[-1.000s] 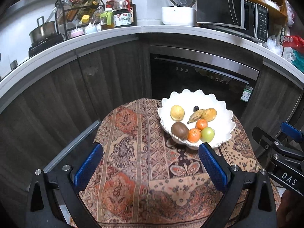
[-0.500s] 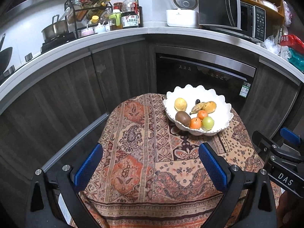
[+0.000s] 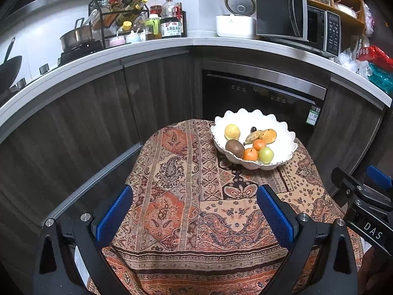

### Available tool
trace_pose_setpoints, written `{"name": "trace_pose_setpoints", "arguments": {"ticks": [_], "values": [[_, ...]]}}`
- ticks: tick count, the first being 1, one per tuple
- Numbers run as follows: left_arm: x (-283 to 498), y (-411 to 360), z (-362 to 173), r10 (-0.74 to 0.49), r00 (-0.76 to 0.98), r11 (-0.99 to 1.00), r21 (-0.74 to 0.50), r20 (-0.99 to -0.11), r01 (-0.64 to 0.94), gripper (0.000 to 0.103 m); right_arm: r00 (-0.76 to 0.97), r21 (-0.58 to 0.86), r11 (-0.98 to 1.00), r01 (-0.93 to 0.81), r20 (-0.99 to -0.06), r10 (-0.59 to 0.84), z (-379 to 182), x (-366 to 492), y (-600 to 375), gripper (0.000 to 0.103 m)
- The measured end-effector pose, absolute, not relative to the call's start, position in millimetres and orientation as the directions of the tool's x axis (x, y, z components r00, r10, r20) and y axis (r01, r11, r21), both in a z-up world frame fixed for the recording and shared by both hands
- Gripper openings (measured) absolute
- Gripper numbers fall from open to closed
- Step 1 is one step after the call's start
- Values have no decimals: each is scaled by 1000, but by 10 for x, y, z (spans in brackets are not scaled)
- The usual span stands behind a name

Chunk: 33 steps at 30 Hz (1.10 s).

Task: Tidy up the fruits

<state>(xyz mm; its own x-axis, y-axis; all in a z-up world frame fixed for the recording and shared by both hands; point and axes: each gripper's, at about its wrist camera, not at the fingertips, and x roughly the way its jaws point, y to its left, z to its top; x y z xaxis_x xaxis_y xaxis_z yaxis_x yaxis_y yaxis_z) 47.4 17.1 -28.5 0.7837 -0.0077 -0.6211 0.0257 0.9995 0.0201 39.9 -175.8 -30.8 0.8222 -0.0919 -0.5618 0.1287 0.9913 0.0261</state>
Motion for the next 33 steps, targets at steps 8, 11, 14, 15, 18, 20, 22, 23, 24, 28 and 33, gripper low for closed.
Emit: {"name": "trace_pose_setpoints", "arguments": {"ticks": [8, 11, 14, 15, 18, 20, 22, 23, 24, 28, 33], "values": [[438, 167, -281, -6, 789, 1000, 20, -614, 23, 102, 821, 30, 990, 138, -562, -97, -310, 357, -1776, 95], [437, 168, -284, -8, 789, 999, 21, -615, 26, 102, 820, 33, 990, 137, -564, -95, -312, 357, -1781, 95], [426, 159, -274, -5, 790, 1000, 20, -612, 22, 102, 820, 32, 990, 138, -565, -96, -320, 354, -1779, 95], [423, 153, -267, -6, 791, 1000, 20, -612, 23, 102, 819, 32, 990, 138, -566, -96, -323, 356, -1779, 95], [422, 147, -264, -7, 791, 1000, 19, -612, 23, 102, 819, 38, 990, 136, -566, -91, -331, 352, -1778, 95], [424, 136, -260, -8, 789, 1000, 18, -614, 25, 102, 819, 36, 990, 138, -566, -93, -329, 354, -1776, 95], [424, 131, -259, -9, 789, 1000, 17, -614, 25, 102, 819, 36, 990, 139, -565, -94, -330, 347, -1776, 95], [424, 130, -259, -11, 789, 1000, 16, -615, 26, 102, 819, 36, 990, 138, -566, -93, -329, 352, -1779, 95], [426, 127, -258, -11, 789, 1000, 16, -615, 26, 102, 819, 38, 990, 138, -566, -92, -328, 355, -1781, 95], [429, 125, -262, -11, 788, 1000, 14, -615, 25, 102, 819, 38, 990, 137, -567, -91, -329, 358, -1778, 95], [432, 138, -270, -10, 788, 1000, 16, -616, 25, 102, 818, 40, 990, 135, -568, -89, -333, 359, -1771, 95]]}}
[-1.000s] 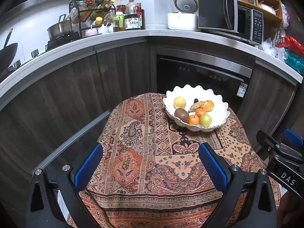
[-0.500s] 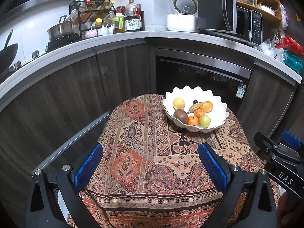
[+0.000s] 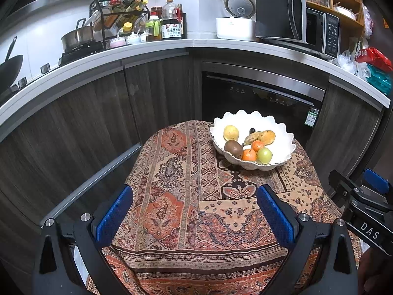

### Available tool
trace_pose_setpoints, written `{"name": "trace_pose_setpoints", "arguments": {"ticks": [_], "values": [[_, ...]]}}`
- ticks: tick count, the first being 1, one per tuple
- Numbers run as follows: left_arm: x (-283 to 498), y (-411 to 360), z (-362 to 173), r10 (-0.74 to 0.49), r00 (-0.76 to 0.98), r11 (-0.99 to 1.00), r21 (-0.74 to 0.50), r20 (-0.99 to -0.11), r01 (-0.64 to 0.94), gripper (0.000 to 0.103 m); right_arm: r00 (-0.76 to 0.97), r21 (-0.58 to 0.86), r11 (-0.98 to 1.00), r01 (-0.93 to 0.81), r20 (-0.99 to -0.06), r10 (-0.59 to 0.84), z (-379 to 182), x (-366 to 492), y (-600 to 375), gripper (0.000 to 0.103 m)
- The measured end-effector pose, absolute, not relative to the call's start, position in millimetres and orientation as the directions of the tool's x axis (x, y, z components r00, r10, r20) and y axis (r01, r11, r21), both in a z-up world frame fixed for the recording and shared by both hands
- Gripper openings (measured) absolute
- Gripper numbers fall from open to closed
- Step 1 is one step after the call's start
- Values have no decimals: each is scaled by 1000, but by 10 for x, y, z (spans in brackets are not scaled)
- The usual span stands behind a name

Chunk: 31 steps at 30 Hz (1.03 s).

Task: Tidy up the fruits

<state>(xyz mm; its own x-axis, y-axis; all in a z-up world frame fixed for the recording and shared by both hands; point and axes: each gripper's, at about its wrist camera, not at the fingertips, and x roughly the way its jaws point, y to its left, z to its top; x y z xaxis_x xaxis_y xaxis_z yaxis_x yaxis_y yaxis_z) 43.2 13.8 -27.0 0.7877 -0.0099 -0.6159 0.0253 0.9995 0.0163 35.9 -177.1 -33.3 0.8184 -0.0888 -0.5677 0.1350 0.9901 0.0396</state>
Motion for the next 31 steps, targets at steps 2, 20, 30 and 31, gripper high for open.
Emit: {"name": "trace_pose_setpoints", "arguments": {"ticks": [2, 20, 30, 31], "values": [[436, 142, -277, -9, 786, 1000, 18, -619, 25, 102, 818, 42, 990, 133, -569, -86, -335, 359, -1771, 95], [463, 156, -317, -20, 772, 999, 8, -636, 32, 102, 812, 50, 990, 131, -578, -78, -387, 382, -1750, 95], [469, 167, -326, -13, 774, 999, 16, -633, 31, 102, 806, 55, 990, 132, -587, -75, -424, 418, -1746, 95], [473, 167, -330, -14, 772, 999, 16, -636, 32, 102, 806, 56, 990, 132, -588, -75, -424, 423, -1756, 95]]}}
